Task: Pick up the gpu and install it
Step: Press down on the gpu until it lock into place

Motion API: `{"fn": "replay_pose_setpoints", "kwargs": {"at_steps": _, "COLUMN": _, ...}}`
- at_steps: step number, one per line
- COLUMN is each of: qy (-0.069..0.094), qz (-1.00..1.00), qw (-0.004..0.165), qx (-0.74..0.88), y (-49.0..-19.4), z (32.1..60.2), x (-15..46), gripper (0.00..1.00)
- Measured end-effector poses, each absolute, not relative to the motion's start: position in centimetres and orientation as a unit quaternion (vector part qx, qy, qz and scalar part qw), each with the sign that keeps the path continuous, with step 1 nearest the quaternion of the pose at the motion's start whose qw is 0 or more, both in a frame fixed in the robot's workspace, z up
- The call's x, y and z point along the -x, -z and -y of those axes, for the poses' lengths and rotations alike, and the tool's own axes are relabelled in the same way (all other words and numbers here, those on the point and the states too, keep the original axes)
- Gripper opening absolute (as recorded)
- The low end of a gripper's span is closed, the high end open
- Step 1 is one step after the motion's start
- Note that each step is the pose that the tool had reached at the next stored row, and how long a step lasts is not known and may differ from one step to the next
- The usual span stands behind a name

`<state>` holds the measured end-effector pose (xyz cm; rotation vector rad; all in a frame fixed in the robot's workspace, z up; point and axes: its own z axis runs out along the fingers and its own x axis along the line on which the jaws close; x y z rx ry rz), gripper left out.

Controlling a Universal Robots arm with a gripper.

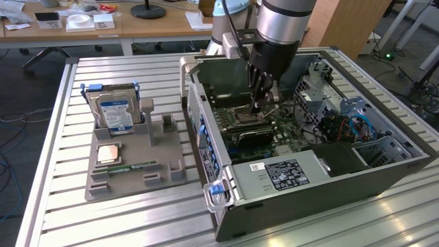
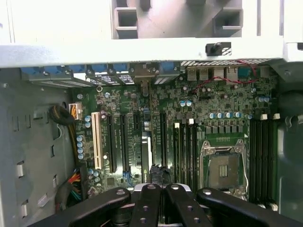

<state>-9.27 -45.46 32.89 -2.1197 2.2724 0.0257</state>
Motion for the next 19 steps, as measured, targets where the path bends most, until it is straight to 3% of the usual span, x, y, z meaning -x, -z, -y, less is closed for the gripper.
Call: {"fn": "replay_pose_setpoints", "kwargs": {"at_steps": 19, "qy": -0.008, "qz": -0.731, "qw": 0.017, "qx": 0.682, "y": -33.59, "z": 45.45, "x": 8.79, "gripper": 0.11}}
